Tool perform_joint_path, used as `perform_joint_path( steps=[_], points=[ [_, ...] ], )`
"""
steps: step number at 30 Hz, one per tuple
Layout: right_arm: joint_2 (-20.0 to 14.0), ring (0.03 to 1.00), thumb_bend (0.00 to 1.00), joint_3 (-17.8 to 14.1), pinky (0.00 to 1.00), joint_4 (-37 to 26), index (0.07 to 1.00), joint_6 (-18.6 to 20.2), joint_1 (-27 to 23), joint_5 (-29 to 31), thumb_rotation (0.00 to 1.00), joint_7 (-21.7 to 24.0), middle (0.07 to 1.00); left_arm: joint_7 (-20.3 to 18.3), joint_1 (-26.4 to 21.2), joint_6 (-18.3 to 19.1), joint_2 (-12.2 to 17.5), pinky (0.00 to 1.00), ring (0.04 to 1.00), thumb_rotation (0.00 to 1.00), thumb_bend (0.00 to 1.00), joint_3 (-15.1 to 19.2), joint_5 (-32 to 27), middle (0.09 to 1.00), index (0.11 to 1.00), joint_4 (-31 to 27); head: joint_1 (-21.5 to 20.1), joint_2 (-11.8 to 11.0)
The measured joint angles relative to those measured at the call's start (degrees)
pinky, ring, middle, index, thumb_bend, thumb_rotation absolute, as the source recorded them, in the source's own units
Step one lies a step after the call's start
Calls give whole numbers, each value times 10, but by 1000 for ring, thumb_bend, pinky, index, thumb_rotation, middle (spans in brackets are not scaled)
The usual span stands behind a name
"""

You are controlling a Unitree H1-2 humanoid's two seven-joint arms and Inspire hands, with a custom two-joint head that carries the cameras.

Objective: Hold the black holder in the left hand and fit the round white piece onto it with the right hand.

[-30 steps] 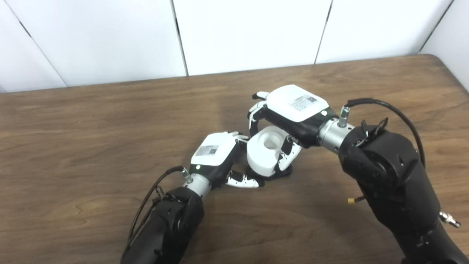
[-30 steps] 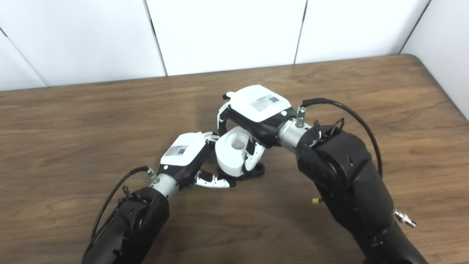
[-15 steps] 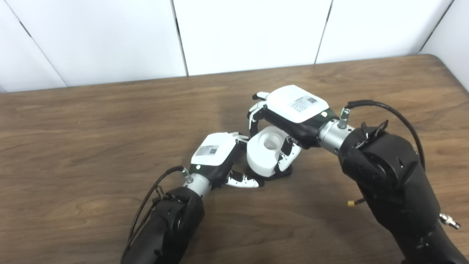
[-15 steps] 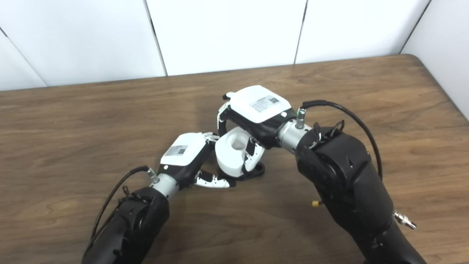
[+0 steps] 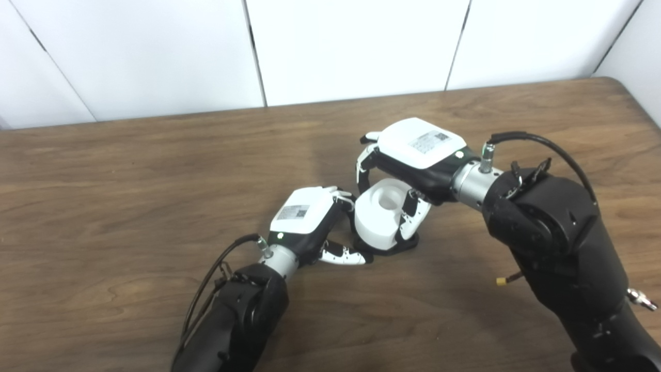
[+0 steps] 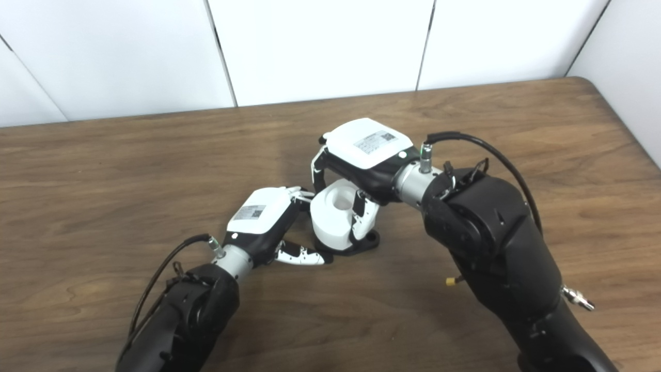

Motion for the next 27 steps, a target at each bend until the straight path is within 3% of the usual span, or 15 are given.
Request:
perform_joint_path(
  steps=[27],
  points=[
    [0, 922, 522, 0, 735, 0, 482, -1, -5, -8, 128, 9, 769, -2, 0, -1, 1, 919, 899, 57, 524, 1, -1, 803, 485, -1, 0, 4]
  ],
)
